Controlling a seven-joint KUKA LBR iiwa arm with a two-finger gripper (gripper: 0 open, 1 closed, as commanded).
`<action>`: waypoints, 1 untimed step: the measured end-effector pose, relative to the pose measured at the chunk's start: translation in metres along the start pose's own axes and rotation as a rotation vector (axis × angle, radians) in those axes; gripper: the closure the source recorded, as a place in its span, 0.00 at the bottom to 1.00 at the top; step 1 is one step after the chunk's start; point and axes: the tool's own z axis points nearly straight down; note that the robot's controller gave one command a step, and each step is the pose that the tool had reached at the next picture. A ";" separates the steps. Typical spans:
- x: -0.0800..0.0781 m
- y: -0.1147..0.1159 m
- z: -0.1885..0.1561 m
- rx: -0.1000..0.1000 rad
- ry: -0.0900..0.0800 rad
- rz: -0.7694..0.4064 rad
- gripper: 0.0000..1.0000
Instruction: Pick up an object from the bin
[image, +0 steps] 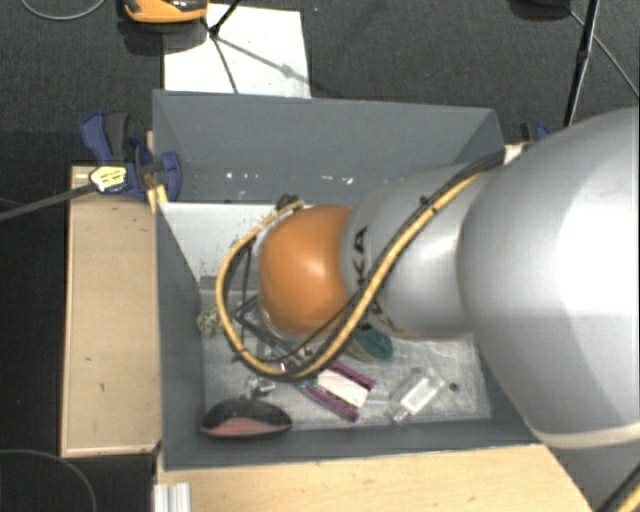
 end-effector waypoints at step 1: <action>-0.001 0.022 -0.021 -0.009 0.012 -0.610 0.00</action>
Offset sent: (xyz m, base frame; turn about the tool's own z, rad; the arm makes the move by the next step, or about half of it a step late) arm -0.0175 0.0190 0.0113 -0.6144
